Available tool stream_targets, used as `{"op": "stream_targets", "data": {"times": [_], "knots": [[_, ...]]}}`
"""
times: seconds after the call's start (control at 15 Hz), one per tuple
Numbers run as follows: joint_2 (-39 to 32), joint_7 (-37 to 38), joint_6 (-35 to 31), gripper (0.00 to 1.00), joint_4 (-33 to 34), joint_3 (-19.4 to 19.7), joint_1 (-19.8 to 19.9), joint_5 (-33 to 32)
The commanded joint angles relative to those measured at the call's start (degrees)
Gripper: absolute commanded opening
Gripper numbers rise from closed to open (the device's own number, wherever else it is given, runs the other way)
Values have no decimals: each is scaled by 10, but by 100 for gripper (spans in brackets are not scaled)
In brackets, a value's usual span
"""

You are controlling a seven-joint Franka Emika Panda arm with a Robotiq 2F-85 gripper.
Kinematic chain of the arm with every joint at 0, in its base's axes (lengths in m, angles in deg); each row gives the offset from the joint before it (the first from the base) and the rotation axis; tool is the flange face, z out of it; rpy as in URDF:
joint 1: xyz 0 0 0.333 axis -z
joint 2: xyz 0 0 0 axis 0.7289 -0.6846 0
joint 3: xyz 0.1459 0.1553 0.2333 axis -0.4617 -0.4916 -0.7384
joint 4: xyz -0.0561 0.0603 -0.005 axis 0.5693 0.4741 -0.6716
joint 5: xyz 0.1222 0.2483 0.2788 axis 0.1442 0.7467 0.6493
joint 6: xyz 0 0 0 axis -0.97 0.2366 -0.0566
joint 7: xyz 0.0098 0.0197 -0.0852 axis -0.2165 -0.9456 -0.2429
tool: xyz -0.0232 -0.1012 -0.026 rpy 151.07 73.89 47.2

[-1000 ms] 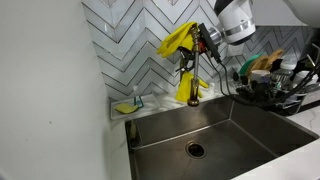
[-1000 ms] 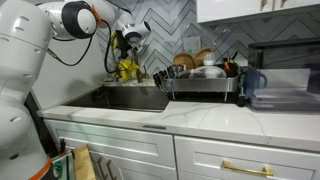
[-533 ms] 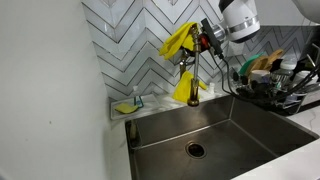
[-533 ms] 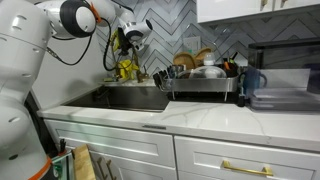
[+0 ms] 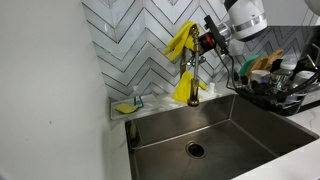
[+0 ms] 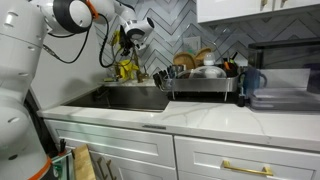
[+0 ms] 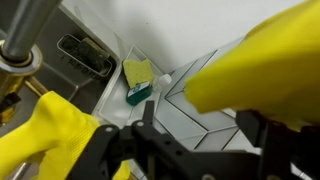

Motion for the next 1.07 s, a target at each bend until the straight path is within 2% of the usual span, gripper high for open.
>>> {"op": "stream_targets", "data": {"times": [0.0, 0.53, 0.6, 1.0], "knots": [[47, 50, 1, 100, -51, 13, -1, -14], [104, 124, 22, 100, -108, 23, 11, -30], [71, 110, 11, 100, -64, 18, 6, -27], [72, 112, 12, 100, -63, 19, 7, -27]]}}
